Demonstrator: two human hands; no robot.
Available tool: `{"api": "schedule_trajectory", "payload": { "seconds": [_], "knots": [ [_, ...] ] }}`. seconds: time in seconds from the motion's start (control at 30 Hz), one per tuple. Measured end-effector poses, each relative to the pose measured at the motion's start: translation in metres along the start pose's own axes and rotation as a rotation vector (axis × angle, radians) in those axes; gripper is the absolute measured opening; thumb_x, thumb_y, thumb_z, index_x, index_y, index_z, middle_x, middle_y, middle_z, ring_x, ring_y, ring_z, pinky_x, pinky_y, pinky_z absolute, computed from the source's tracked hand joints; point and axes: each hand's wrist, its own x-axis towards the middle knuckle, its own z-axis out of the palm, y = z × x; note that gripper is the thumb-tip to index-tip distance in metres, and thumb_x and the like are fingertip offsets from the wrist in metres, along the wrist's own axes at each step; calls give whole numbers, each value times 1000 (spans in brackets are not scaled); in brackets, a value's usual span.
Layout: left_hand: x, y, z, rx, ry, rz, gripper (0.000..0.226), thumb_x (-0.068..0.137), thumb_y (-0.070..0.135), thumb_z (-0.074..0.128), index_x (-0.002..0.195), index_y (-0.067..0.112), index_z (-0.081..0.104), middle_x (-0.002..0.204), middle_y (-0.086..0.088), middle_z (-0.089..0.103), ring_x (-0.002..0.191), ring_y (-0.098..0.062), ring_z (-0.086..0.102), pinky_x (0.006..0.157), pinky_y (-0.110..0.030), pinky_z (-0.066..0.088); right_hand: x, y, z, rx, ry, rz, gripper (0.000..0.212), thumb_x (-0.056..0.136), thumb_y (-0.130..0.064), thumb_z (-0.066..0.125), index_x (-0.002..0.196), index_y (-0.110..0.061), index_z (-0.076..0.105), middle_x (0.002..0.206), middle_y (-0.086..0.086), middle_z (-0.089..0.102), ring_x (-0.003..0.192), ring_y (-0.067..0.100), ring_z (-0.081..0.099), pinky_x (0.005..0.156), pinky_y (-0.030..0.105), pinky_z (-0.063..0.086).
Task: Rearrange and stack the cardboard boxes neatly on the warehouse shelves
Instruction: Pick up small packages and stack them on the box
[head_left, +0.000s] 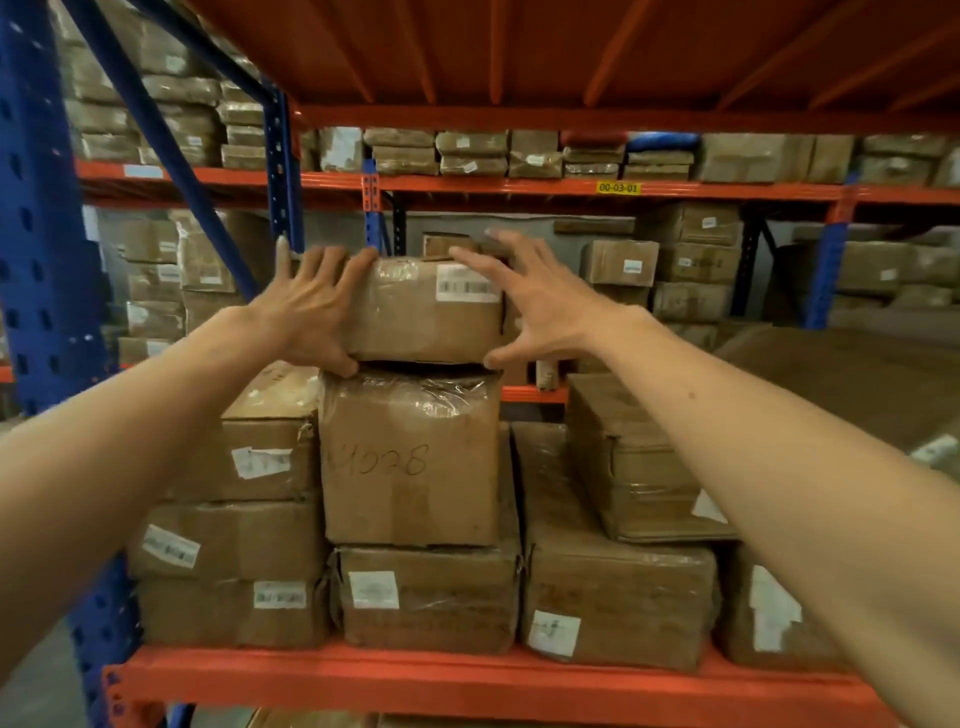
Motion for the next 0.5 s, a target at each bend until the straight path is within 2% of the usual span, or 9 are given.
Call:
{"api": "schedule_trajectory", "payload": {
  "seconds": [0.1, 0.2, 0.3, 0.37, 0.43, 0.5],
  "knots": [
    [7, 22, -7, -107, 63, 82, 142, 61, 80, 73, 162, 20, -6, 166, -20, 12, 155, -41, 1, 122, -62, -14, -38, 45, -11, 115, 99, 239, 104, 83, -63, 78, 160, -56, 9, 173, 0, 6, 159, 36, 7, 121, 63, 25],
    [15, 71, -18, -201, 207, 249, 134, 63, 90, 48, 164, 16, -1, 168, -21, 11, 157, -40, -1, 124, -57, -15, -90, 96, -8, 196, 169, 588, 85, 93, -61, 67, 162, -49, 19, 173, -1, 11, 160, 32, 16, 124, 57, 26],
    [26, 135, -23, -241, 338, 426, 118, 78, 84, 44, 164, 12, 8, 167, -21, 16, 156, -39, 6, 127, -55, -4, -152, 141, 0, 309, 130, 838, 76, 96, -64, 60, 162, -37, 32, 170, 8, 23, 156, 35, 27, 122, 54, 29],
    [32, 181, -18, -301, 364, 471, 102, 87, 75, 43, 163, 13, 15, 165, -21, 23, 154, -39, 17, 127, -52, 8, -193, 163, 12, 373, 99, 1016, 79, 97, -68, 55, 162, -26, 37, 169, 13, 31, 155, 36, 30, 124, 52, 30],
    [35, 226, -5, -417, 293, 392, 89, 93, 68, 41, 162, 16, 19, 163, -19, 31, 148, -39, 33, 120, -52, 28, -230, 176, 31, 447, 95, 1253, 89, 97, -75, 48, 161, -14, 40, 166, 17, 39, 153, 39, 35, 123, 51, 32],
    [35, 265, 14, -546, 110, 204, 84, 97, 68, 39, 162, 19, 16, 163, -20, 30, 144, -41, 40, 111, -54, 41, -257, 178, 52, 475, 112, 1419, 97, 95, -80, 41, 153, -3, 49, 158, 24, 47, 144, 43, 45, 116, 49, 37]
  ]
}}
